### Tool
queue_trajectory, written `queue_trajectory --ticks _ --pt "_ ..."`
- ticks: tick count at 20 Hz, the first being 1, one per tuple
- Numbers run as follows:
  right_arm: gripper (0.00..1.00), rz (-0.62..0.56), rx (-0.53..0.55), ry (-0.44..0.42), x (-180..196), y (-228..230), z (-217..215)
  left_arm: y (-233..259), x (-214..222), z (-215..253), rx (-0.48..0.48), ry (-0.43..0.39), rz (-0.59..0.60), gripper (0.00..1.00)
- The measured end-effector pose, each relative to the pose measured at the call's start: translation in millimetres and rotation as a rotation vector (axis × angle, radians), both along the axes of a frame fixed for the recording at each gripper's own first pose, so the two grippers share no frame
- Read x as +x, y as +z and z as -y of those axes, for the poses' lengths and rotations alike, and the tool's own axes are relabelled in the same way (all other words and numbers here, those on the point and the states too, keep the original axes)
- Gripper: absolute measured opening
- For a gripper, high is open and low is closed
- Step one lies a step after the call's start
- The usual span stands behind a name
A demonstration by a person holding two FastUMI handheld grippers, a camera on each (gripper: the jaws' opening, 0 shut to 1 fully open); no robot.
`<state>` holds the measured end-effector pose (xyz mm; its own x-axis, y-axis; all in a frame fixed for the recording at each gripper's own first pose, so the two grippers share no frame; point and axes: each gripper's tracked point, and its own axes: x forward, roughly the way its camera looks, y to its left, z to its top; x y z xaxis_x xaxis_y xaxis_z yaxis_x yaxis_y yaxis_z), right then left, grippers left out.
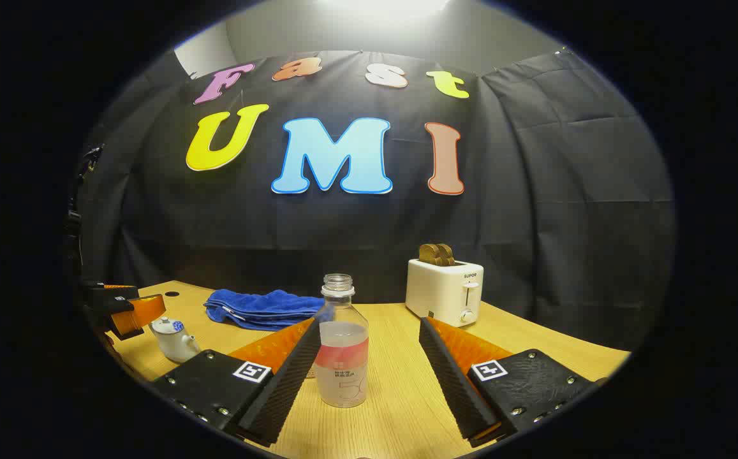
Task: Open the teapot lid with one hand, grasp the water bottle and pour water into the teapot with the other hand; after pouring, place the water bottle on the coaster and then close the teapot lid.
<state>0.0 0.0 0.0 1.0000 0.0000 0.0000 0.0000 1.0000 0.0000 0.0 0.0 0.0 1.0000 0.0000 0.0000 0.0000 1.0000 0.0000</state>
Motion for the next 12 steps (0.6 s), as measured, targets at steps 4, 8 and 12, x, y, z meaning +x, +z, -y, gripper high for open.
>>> queue_trajectory --ticks 4,8,12 --pt "0.98 -0.002 0.004 0.002 -0.6 -1.9 -0.6 -0.7 -0.1 1.7 0.003 -0.006 -0.001 0.97" --pt "0.98 -0.002 0.005 0.002 -0.8 -2.1 0.0 -0.7 1.4 3.7 0.002 -0.008 0.001 0.86" --pt "0.98 -0.006 0.013 0.003 -0.4 -3.8 0.5 -1.9 2.7 3.4 0.001 -0.01 -0.002 0.86"
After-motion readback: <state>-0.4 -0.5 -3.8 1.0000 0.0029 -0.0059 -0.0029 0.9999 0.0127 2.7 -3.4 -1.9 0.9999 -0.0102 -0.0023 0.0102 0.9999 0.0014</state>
